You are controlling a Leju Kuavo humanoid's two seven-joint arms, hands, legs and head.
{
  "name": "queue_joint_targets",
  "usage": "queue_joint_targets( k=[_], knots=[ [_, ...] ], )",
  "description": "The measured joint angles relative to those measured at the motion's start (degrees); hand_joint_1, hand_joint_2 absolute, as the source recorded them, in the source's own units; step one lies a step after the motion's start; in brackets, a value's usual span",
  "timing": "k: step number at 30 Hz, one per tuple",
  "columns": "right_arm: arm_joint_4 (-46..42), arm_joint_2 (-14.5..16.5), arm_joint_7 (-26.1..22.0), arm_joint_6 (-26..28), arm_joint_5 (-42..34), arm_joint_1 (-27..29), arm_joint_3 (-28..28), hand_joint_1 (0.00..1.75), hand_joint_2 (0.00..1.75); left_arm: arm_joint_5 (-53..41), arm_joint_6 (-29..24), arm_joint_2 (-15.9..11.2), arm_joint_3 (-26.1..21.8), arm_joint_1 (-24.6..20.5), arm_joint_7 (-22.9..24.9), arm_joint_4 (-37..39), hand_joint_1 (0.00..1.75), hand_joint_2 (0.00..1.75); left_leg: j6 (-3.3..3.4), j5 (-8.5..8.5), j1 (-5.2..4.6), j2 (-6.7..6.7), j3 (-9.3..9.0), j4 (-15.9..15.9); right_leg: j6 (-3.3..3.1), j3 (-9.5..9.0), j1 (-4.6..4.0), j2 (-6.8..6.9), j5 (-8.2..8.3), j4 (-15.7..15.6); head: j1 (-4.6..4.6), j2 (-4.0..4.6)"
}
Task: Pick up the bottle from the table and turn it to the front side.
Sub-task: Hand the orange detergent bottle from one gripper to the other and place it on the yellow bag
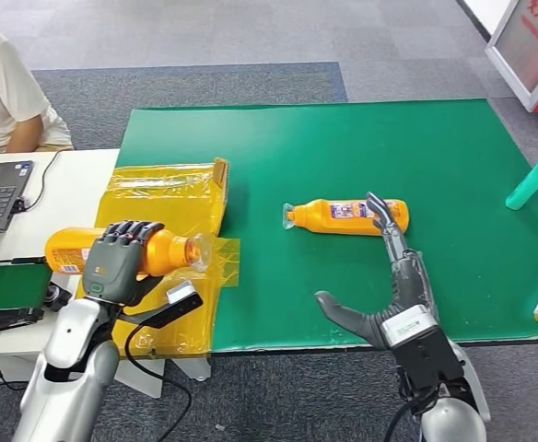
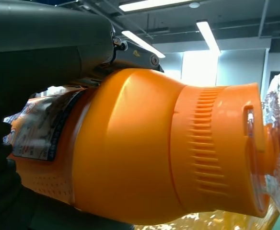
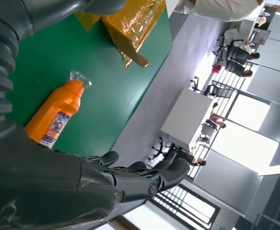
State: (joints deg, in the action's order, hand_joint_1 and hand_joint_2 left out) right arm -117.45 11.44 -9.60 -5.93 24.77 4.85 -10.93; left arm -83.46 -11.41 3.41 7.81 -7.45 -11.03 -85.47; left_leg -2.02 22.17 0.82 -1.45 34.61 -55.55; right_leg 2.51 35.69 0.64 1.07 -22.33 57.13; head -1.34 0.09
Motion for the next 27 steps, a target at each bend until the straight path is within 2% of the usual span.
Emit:
queue_joint_targets(
  k=[7, 11, 27],
  knots=[
    [-1.2, -0.3, -1.3, 0.0, 0.0, 0.0, 0.0, 0.0, 1.75, -4.8, -1.7, -3.2, 3.0, -2.0, 0.7, 6.3, 1.75, 1.75, 0.0, 0.0, 0.0, 0.0, 0.01, 0.0, 0.0, -0.01, 0.0, 0.0, 0.0, 0.0, -0.01, 0.0],
    [-1.4, -0.6, -1.8, 1.2, 1.4, 0.0, 0.0, 0.0, 1.75, -5.4, -1.2, -4.7, 5.9, -3.2, 2.8, 9.4, 1.75, 1.75, 0.0, 0.0, 0.0, 0.0, 0.01, 0.0, 0.0, -0.01, 0.0, 0.0, 0.0, 0.0, 0.0, 0.01],
    [-1.8, -0.8, -2.3, 1.5, 2.3, -0.3, 0.8, 0.0, 1.75, -5.4, 0.1, -4.8, 12.5, -6.0, 5.6, 14.2, 1.75, 1.75, 0.0, 0.0, 0.0, 0.0, 0.01, 0.0, 0.0, 0.01, 0.0, 0.0, 0.0, 0.0, -0.01, 0.0]
  ],
)
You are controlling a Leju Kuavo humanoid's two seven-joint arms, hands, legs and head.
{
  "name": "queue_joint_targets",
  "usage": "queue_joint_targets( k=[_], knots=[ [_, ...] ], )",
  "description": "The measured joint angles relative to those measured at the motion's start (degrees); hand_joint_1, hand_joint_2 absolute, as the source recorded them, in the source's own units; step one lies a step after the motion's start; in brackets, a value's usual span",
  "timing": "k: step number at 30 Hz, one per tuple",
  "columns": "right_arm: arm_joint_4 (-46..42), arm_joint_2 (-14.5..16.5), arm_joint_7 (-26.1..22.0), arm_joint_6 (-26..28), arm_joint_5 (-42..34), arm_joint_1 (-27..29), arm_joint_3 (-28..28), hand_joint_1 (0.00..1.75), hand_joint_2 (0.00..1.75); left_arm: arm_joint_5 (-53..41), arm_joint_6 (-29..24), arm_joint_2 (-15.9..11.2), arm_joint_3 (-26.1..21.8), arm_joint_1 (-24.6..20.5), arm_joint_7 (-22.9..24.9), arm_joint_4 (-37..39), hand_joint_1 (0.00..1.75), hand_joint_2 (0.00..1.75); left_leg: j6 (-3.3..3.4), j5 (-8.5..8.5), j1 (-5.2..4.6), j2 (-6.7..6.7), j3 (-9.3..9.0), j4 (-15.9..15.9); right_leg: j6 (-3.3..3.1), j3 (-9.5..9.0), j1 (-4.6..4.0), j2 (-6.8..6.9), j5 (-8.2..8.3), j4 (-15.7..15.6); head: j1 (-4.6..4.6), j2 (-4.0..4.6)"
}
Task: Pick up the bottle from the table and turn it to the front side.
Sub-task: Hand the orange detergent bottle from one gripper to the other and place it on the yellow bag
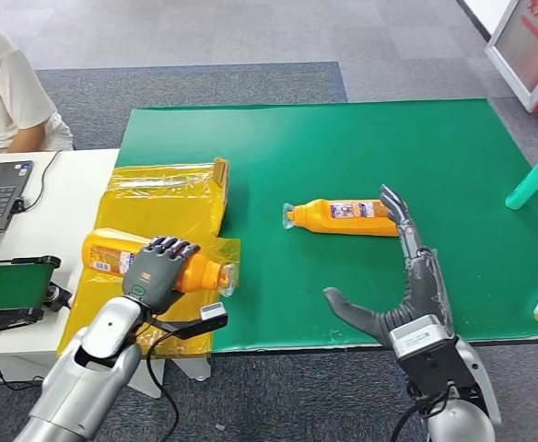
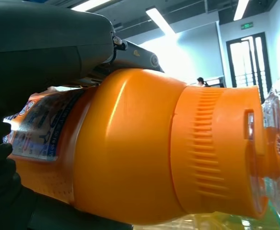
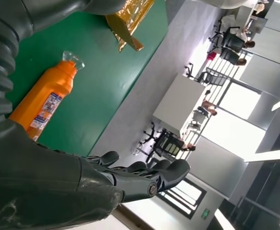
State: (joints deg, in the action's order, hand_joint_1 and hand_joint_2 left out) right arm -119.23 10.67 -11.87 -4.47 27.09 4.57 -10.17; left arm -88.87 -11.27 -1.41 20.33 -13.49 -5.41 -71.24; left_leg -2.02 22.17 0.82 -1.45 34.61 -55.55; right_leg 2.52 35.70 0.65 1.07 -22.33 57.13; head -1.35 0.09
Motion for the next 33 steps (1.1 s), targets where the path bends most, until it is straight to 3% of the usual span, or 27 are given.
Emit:
queue_joint_targets(
  k=[2, 6, 26, 30, 33],
  knots=[
    [-0.1, 0.0, -0.2, 0.0, -0.2, 0.0, 0.3, 0.0, 1.75, 0.0, 0.0, 0.0, 0.9, -0.1, 0.8, 0.2, 1.75, 1.75, 0.0, 0.0, 0.0, 0.0, 0.0, 0.0, 0.0, 0.0, 0.0, 0.0, 0.0, 0.0, 0.01, 0.0],
    [-0.3, 0.0, -0.5, -0.1, -0.8, 0.1, 0.8, 0.0, 1.75, 0.1, 0.6, 0.2, 1.7, -0.2, 1.9, 0.8, 1.75, 0.0, 0.0, 0.0, 0.0, 0.0, 0.0, 0.0, 0.0, 0.0, 0.0, 0.0, 0.0, 0.0, 0.01, 0.01],
    [-2.5, 0.0, -0.6, -1.4, -0.1, 0.6, 1.0, 0.0, 1.75, 0.0, 0.8, 4.7, -6.5, -0.4, 0.6, 6.2, 1.75, 0.0, 0.0, 0.0, 0.0, 0.0, 0.0, 0.0, 0.0, -0.04, 0.0, 0.0, 0.01, 0.0, 0.01, 0.01],
    [-2.6, 0.0, -0.6, -1.5, -0.1, 0.7, 1.0, 0.0, 1.75, 0.0, 0.4, 5.0, -7.0, -0.4, 0.5, 6.5, 0.0, 0.0, 0.0, 0.0, 0.0, 0.0, 0.0, 0.0, 0.0, -0.05, 0.0, 0.0, 0.01, 0.0, 0.0, 0.0],
    [-2.7, 0.0, -0.6, -1.5, -0.1, 0.7, 1.0, 0.0, 1.75, 0.0, 0.0, 5.2, -7.2, -0.1, 0.7, 6.8, 0.0, 0.0, 0.0, 0.0, 0.0, 0.0, 0.01, 0.0, 0.0, -0.03, 0.0, 0.0, 0.01, 0.0, 0.0, 0.0]
  ],
)
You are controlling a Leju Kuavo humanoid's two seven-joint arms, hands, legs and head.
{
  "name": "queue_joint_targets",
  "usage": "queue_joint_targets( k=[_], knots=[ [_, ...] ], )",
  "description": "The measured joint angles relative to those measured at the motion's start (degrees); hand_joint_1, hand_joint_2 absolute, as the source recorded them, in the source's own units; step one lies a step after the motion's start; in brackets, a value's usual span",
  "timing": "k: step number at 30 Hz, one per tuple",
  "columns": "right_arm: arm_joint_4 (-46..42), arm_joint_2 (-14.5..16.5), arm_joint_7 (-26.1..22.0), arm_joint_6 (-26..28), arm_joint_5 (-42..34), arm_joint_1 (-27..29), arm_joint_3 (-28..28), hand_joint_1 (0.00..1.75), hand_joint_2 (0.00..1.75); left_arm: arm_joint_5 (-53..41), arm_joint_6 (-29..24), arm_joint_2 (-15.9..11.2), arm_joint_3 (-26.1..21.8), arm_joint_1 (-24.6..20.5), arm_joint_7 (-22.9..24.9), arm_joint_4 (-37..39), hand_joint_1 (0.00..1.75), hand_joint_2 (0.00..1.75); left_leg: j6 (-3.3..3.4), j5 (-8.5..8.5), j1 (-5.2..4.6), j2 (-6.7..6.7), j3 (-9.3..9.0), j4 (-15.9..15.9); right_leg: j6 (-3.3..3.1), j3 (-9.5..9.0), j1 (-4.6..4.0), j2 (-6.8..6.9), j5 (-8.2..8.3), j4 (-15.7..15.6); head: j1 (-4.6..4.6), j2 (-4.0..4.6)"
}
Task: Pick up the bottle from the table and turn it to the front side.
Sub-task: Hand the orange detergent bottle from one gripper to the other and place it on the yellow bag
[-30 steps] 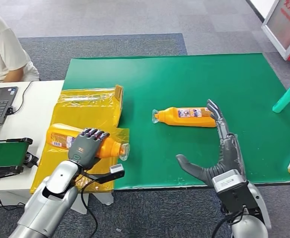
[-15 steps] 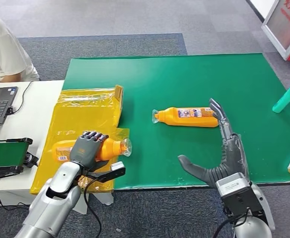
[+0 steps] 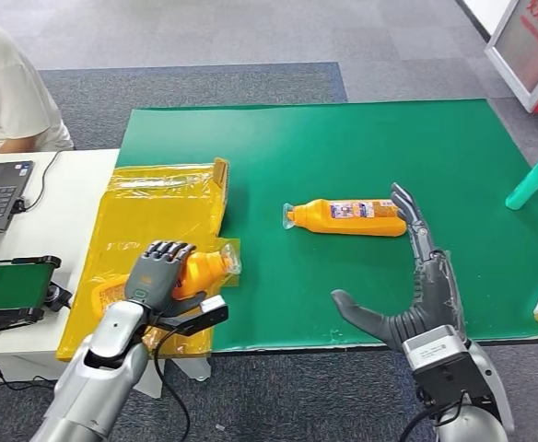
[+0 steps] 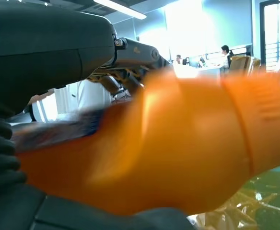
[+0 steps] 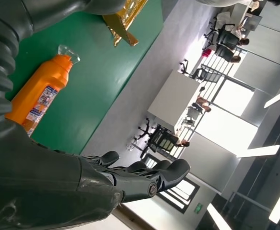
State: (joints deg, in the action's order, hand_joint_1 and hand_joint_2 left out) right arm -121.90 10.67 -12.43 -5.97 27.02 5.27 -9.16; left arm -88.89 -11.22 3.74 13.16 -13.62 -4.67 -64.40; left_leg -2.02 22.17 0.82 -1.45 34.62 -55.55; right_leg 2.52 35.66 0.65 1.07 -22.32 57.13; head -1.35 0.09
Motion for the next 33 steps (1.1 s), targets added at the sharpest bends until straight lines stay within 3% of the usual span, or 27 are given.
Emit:
queue_joint_targets(
  k=[16, 23, 28, 33],
  knots=[
    [-0.3, 0.0, -0.1, 0.3, -0.2, 0.1, 0.0, 0.0, 1.75, 0.1, 0.0, 0.3, -1.2, 0.8, -0.4, 0.4, 0.0, 0.0, 0.0, 0.0, 0.0, 0.0, 0.01, 0.0, 0.0, 0.0, 0.0, 0.0, 0.0, 0.0, 0.0, 0.01],
    [-1.1, 0.0, -0.2, 0.6, -0.2, 0.4, 0.0, 0.0, 1.75, 2.2, 0.2, 2.4, -3.7, 2.4, -3.3, -2.6, 0.0, 0.0, 0.0, 0.01, 0.0, 0.0, 0.02, 0.0, 0.01, 0.01, 0.0, 0.0, -0.01, 0.0, 0.0, 0.01],
    [-1.8, 0.0, -0.2, 1.2, 0.8, 1.3, 0.1, 0.0, 1.75, 13.9, 2.4, 4.4, -5.6, 4.6, -8.6, -8.1, 0.0, 0.0, 0.0, 0.02, 0.0, 0.0, 0.02, 0.0, 0.01, 0.01, 0.0, 0.0, -0.01, 0.0, 0.0, 0.0],
    [-2.2, 0.0, 0.8, 1.1, 2.6, 1.9, 0.0, 0.0, 1.75, 31.9, 10.6, 6.6, -7.2, 8.2, -10.8, -19.0, 0.0, 0.0, 0.0, 0.05, 0.0, 0.0, 0.06, 0.0, 0.02, 0.02, 0.0, 0.0, -0.02, 0.0, 0.0, 0.0]
  ],
)
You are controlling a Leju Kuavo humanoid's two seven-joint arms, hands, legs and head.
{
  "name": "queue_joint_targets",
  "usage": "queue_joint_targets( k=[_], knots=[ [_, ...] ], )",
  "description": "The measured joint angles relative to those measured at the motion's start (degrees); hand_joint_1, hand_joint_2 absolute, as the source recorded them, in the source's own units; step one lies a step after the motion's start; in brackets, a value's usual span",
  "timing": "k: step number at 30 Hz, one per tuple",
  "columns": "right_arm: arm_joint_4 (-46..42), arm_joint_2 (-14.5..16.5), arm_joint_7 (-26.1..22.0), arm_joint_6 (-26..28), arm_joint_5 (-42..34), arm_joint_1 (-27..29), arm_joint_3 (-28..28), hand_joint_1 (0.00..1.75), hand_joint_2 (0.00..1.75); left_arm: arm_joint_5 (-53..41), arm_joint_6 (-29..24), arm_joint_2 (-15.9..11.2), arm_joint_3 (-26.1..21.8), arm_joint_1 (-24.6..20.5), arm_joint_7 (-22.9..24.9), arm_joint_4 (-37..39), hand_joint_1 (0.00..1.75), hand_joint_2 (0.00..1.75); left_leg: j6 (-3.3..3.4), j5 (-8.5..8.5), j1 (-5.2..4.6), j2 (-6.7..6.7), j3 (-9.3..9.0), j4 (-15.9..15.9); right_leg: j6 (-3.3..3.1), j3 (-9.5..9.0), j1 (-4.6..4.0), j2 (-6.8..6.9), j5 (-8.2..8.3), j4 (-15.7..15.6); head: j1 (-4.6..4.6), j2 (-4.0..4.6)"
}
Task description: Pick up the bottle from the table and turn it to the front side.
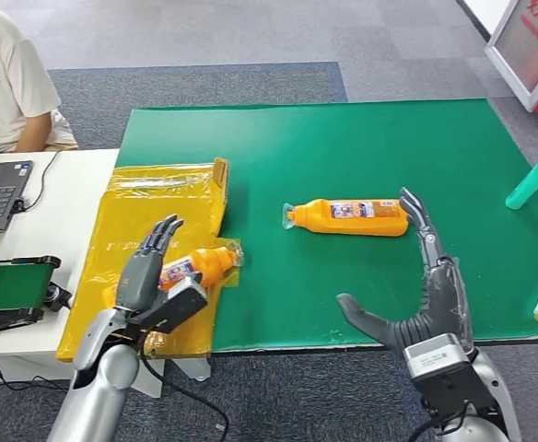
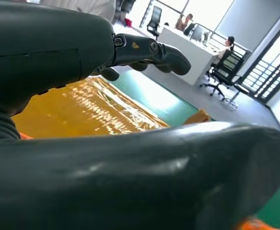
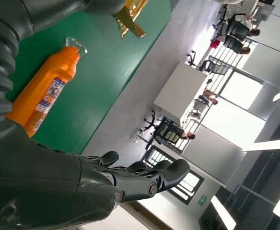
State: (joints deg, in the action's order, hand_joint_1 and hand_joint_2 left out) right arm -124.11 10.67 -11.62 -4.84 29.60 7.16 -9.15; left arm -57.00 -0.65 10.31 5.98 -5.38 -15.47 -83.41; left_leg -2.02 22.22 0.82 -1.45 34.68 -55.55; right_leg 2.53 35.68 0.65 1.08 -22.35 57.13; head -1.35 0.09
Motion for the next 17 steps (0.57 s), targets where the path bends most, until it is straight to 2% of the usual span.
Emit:
queue_joint_targets(
  k=[4, 9, 13, 17],
  knots=[
    [0.9, 0.0, 1.1, -0.4, 0.5, -0.8, -0.5, 0.0, 1.75, 11.6, 8.1, 1.0, -0.9, 2.6, 2.0, -8.2, 0.0, 1.75, 0.0, 0.0, 0.0, 0.0, 0.01, 0.0, 0.0, 0.0, 0.0, 0.0, 0.0, 0.0, 0.01, 0.0],
    [4.0, 0.0, 2.2, -1.5, -1.6, -2.2, -1.7, 0.0, 1.75, 27.5, 15.0, 1.5, -1.3, 5.9, 4.9, -16.7, 0.0, 1.75, 0.01, -0.02, 0.0, 0.01, 0.01, 0.0, 0.0, -0.01, 0.0, 0.01, 0.0, 0.0, 0.01, 0.0],
    [6.2, 0.0, 3.2, -2.2, -4.5, -3.0, -2.7, 0.0, 1.75, 38.7, 17.1, 1.4, -1.5, 8.3, 5.9, -21.8, 0.0, 1.75, 0.01, -0.02, 0.0, 0.01, 0.02, 0.0, 0.01, 0.0, 0.0, 0.02, -0.01, 0.0, 0.01, 0.0],
    [7.4, 0.0, 3.7, -2.4, -5.7, -3.4, -3.5, 0.0, 1.75, 44.5, 17.9, 1.2, -1.9, 9.9, 6.7, -25.2, 0.0, 1.75, 0.01, -0.01, 0.0, 0.01, 0.02, 0.0, 0.01, 0.0, 0.0, 0.02, -0.02, 0.0, 0.0, 0.0]
  ],
)
